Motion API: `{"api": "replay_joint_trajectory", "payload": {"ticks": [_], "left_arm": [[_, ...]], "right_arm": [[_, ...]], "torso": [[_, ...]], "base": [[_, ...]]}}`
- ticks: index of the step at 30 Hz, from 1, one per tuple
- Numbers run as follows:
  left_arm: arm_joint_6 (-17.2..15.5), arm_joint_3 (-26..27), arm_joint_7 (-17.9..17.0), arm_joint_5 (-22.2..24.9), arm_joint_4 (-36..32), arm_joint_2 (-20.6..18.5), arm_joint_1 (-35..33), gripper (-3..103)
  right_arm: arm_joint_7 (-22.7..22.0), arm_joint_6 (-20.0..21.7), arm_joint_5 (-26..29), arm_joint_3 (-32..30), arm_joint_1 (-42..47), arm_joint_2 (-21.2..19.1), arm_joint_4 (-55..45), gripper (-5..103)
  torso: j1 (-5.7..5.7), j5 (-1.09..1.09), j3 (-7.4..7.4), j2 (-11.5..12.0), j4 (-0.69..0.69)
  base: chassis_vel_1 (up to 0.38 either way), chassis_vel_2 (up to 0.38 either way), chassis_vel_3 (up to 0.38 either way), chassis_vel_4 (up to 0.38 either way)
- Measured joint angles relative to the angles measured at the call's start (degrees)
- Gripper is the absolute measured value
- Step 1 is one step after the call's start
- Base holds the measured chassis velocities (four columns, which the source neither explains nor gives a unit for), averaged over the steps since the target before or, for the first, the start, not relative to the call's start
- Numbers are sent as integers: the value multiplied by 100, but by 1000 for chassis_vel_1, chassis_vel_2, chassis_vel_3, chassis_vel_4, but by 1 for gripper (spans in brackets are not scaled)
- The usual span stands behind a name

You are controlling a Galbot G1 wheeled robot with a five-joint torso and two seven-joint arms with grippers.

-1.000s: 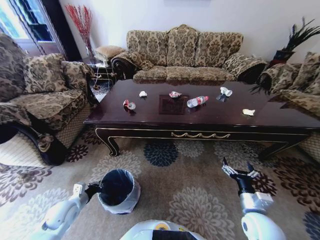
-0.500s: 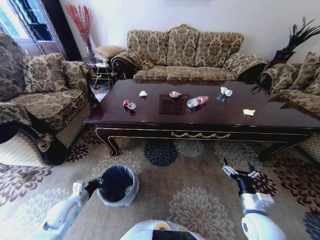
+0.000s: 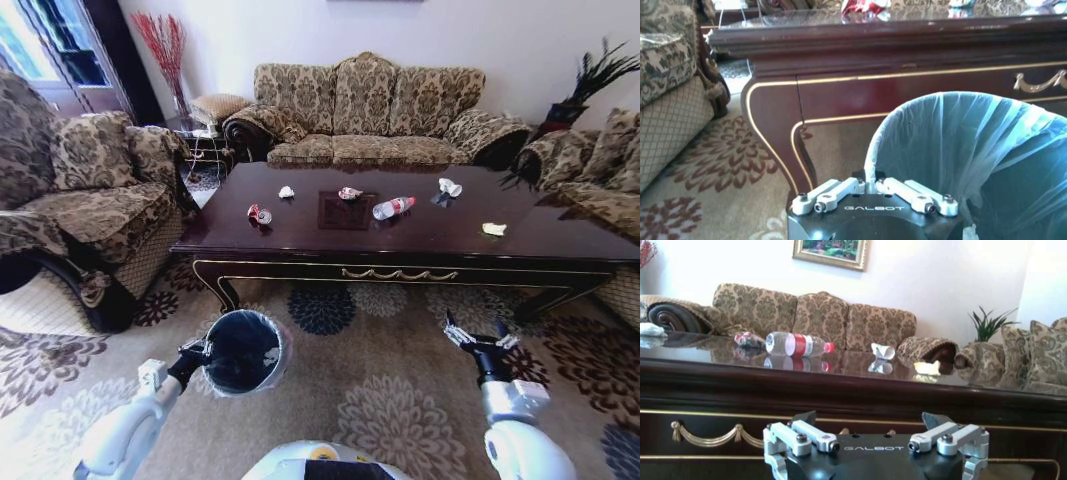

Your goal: Move to the front of the table and place the trash on the table into the trash bin.

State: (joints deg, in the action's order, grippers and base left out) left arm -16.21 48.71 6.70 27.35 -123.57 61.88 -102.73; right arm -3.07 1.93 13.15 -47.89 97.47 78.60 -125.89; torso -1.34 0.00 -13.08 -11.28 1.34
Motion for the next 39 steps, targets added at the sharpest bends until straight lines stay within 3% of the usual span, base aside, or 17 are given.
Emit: {"api": "replay_joint_trajectory", "payload": {"ticks": [17,39], "left_arm": [[-85,27,99,-31,31,-116,11,2],[-575,405,164,-53,-461,40,-23,2]], "right_arm": [[-2,-7,104,-76,69,-20,-125,100],[3,62,121,-68,85,57,-195,100]], "torso": [[-112,1,-274,-387,-1],[-289,1,-639,-929,-1]], "base": [[0,0,0,0],[0,0,0,0]]}}
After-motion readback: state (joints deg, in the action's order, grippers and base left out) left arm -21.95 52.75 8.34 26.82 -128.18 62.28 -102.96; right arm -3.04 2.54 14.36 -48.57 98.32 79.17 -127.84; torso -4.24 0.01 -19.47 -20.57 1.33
